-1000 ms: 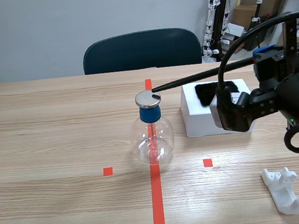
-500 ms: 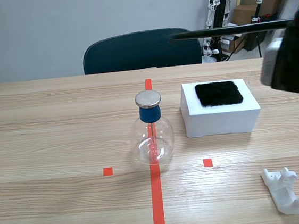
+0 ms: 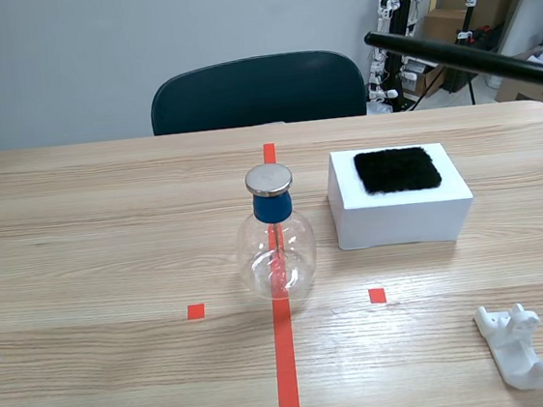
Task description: Do the electroscope experiment. move the rod toward and away from the electroscope
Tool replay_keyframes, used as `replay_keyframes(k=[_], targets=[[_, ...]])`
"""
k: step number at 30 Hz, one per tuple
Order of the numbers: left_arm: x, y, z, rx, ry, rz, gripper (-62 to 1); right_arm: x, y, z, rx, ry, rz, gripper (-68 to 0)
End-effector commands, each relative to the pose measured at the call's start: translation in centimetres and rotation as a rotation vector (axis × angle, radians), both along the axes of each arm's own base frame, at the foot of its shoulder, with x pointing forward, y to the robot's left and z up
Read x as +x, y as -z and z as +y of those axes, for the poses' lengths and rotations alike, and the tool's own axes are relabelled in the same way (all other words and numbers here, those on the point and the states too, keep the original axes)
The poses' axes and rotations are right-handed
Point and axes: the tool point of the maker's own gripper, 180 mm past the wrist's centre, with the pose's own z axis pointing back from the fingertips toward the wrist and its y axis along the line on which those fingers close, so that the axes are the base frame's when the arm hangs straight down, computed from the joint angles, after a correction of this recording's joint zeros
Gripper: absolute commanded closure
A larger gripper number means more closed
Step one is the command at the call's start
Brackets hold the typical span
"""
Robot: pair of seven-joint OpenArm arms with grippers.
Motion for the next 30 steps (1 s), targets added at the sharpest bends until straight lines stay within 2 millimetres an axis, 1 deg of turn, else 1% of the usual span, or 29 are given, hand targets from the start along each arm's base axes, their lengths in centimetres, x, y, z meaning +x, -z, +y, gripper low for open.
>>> replay_keyframes(k=[1, 4, 8, 14, 30], targets=[[0.2, -0.6, 0.2, -0.014, -0.001, -0.022, -62.3, -0.2, -0.3, 0.5, 0.051, -0.018, -0.016, -2.2], [0.2, -0.7, 0.2, -0.014, -0.002, -0.023, -62.3, -0.9, 0.0, 0.9, 0.15, -0.024, 0.005, -2.2], [0.2, -0.7, 0.2, -0.014, -0.002, -0.023, -62.3, -0.9, 0.0, 1.1, 0.239, -0.021, 0.018, -2.2], [0.2, -0.7, 0.2, -0.014, -0.002, -0.023, -62.3, -1.2, 1.2, 1.8, 0.259, -0.045, 0.089, -2.2], [0.2, -0.7, 0.2, -0.014, -0.002, -0.023, -62.3, -1.2, 1.2, 1.9, 0.259, -0.047, 0.091, -2.2]])
